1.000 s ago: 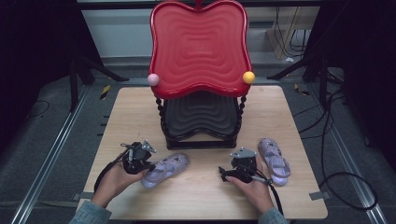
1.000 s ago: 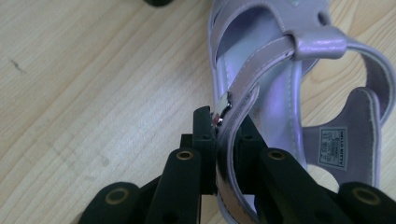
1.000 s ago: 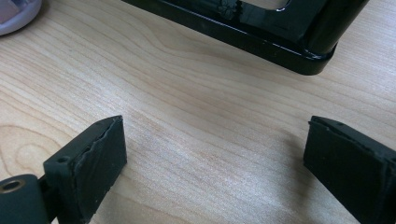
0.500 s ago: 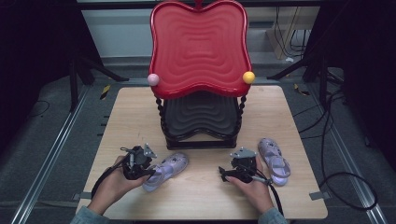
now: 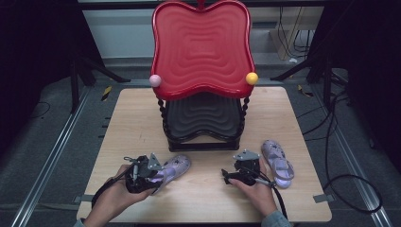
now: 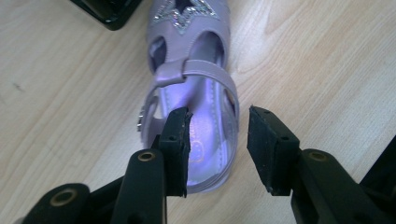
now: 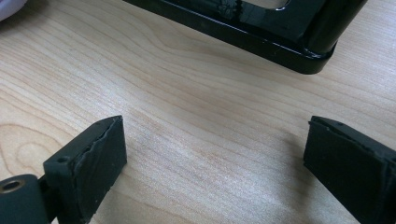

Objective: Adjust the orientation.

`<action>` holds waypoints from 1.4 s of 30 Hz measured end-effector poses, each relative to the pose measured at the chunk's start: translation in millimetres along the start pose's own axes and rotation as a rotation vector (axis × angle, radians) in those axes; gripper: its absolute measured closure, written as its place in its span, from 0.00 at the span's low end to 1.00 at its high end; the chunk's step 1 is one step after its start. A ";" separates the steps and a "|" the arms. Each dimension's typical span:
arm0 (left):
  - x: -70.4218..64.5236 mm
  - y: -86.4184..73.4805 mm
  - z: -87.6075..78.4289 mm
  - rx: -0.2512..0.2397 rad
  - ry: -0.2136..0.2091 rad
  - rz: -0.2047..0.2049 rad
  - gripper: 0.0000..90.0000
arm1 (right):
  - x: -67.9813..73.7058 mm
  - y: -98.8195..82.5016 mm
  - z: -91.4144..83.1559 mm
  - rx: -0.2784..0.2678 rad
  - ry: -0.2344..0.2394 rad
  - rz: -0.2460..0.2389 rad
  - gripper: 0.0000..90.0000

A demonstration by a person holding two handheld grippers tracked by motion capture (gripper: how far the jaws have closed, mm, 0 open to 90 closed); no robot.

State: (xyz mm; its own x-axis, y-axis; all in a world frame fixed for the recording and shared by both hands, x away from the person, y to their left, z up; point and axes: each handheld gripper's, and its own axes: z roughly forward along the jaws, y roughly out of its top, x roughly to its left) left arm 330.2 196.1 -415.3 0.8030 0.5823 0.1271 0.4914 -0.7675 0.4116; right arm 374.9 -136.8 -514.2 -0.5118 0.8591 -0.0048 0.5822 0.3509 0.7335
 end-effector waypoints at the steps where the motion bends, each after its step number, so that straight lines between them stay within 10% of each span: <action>1: -1.2 0.8 4.5 0.012 -0.006 0.001 0.66 | 0.0 0.0 0.0 0.000 0.000 0.000 0.07; 27: 3.3 1.7 42.3 0.097 -0.087 -0.019 0.94 | -0.1 -0.2 -0.1 0.000 0.001 -0.001 0.07; 42: 5.9 3.4 22.5 -0.093 -0.191 -0.083 0.96 | -0.1 -0.2 -0.1 0.000 0.000 -0.001 0.07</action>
State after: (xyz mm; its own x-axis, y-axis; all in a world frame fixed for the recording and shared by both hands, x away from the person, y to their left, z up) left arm 344.1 190.9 -433.4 0.8145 0.5746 -0.0805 0.5327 -0.6856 0.4962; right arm 374.7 -137.0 -514.2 -0.5127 0.8585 -0.0054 0.5814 0.3519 0.7336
